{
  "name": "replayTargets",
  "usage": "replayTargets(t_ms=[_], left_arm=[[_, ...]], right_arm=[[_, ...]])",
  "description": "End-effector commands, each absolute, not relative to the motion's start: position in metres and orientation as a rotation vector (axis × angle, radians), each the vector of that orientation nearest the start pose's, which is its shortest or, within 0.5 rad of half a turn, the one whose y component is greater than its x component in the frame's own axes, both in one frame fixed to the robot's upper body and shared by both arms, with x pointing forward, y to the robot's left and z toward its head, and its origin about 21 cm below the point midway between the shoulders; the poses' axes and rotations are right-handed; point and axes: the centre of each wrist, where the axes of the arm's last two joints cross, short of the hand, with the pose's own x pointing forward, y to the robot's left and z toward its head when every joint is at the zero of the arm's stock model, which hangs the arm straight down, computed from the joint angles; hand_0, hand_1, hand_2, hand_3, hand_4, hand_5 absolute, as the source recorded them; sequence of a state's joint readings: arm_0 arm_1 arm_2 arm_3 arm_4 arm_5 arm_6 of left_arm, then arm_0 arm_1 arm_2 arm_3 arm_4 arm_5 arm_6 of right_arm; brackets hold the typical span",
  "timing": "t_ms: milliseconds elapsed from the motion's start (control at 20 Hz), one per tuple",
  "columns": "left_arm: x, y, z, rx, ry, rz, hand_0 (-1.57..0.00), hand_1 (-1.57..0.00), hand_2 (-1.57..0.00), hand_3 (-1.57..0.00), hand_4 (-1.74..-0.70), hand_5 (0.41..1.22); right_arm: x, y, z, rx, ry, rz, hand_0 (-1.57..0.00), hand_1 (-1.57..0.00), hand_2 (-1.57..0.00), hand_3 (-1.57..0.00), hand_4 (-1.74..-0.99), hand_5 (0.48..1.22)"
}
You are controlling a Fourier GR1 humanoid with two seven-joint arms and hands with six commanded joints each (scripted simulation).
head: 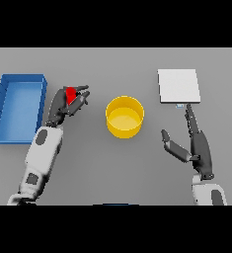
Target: Pick up the red beaker and tilt it to pour out 1 green nut into yellow bowl. Pick up the yellow bowl and place it on the metallic measuring scale.
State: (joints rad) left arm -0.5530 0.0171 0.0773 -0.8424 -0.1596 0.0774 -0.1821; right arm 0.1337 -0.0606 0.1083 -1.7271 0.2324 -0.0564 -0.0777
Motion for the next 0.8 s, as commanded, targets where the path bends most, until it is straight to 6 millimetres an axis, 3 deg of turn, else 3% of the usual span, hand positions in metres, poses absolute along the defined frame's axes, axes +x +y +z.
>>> replayTargets(t_ms=[0,300,550,750], left_arm=[[0.367,0.181,-0.023,0.077,-1.564,-0.225,-1.47,-1.48,-1.48,-1.45,-1.62,1.14],[0.369,0.183,0.009,0.092,-1.672,-0.195,-1.55,-1.55,-1.55,-1.54,-1.71,1.114],[0.375,0.171,0.042,0.219,-1.642,-0.503,-1.56,-1.56,-1.56,-1.56,-1.73,1.124],[0.374,0.16,0.053,0.277,-1.612,-0.661,-1.56,-1.56,-1.56,-1.56,-1.73,1.112]], right_arm=[[0.214,-0.226,0.011,-0.207,-1.693,0.232,0.0,0.0,0.0,0.0,-1.26,0.643],[0.214,-0.228,0.008,-0.234,-1.688,0.253,0.0,0.0,0.0,0.0,-1.263,0.652],[0.214,-0.228,0.009,-0.234,-1.694,0.265,0.0,0.0,0.0,0.0,-1.253,0.666],[0.213,-0.232,0.01,-0.258,-1.677,0.268,0.0,0.0,0.0,0.0,-1.256,0.678]])
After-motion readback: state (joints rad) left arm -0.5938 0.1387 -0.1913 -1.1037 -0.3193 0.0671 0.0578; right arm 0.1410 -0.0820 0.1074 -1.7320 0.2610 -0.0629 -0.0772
